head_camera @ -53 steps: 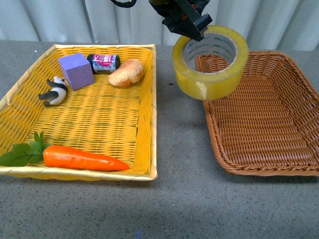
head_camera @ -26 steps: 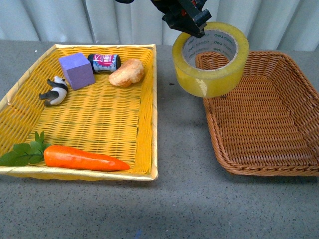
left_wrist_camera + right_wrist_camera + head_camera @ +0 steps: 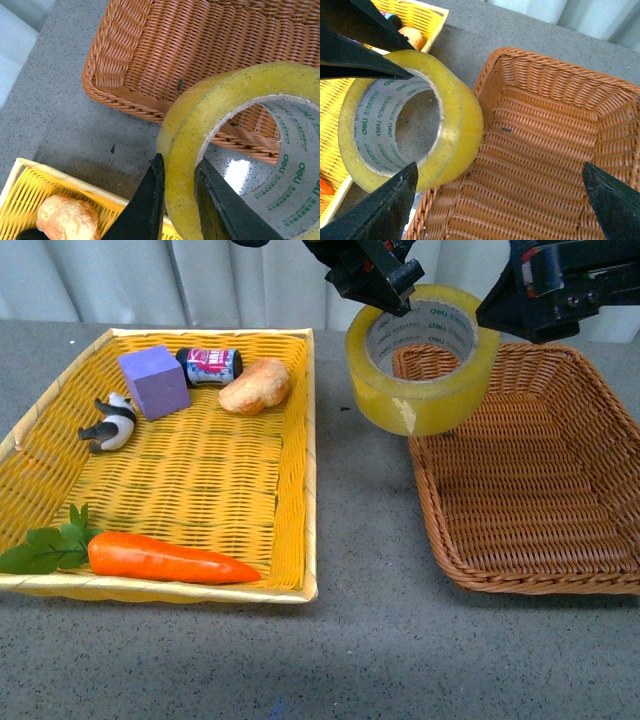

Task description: Move tape to another basket

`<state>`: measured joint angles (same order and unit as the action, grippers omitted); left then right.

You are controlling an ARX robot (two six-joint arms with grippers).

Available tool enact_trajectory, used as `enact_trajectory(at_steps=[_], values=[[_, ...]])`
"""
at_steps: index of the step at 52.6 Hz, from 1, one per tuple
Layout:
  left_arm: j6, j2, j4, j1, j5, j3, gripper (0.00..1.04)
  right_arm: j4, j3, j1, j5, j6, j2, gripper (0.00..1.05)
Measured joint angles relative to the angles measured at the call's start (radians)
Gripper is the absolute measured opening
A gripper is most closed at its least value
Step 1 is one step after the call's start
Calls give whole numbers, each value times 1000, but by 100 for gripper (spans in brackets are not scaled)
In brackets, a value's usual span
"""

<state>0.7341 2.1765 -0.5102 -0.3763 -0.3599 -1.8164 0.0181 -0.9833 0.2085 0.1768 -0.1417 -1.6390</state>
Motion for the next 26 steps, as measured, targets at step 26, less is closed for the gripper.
enact_trajectory(at_steps=[26], values=[[0,0,0,0,0,-1,14,34,-127,39,-45,16,-155,80]])
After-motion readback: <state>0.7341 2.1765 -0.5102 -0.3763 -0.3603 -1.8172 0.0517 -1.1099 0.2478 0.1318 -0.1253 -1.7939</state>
